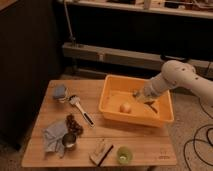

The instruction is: Place fork in tray

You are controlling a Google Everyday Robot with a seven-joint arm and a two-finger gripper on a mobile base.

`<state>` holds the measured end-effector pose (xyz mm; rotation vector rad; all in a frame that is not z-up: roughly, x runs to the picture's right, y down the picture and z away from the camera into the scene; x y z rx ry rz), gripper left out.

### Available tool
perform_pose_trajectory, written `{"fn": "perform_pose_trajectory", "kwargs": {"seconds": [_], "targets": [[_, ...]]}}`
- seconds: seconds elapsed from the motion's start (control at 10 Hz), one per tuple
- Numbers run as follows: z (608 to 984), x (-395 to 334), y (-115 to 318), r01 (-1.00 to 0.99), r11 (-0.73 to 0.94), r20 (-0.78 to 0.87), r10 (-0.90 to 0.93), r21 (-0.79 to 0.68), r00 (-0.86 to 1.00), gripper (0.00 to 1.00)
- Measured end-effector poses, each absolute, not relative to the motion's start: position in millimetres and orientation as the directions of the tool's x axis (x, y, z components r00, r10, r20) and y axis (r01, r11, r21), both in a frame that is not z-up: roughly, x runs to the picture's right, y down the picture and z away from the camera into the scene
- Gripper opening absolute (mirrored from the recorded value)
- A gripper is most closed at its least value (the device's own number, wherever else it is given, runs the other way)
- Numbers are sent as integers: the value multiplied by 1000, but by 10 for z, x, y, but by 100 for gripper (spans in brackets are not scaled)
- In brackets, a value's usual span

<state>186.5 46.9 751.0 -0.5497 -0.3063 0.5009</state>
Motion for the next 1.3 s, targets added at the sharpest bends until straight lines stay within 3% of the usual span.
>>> {"fn": "perform_pose_trajectory", "kwargs": {"seconds": [0.5, 0.6, 0.7, 1.3], "targets": [[7536, 2023, 488, -408, 722, 95, 544, -559, 833, 69], [7534, 2059, 488, -423, 716, 83, 554, -556, 829, 75], [7537, 2089, 487, -444, 707, 69, 569, -551, 820, 80], [7540, 2094, 487, -447, 706, 67, 571, -550, 818, 80]]}}
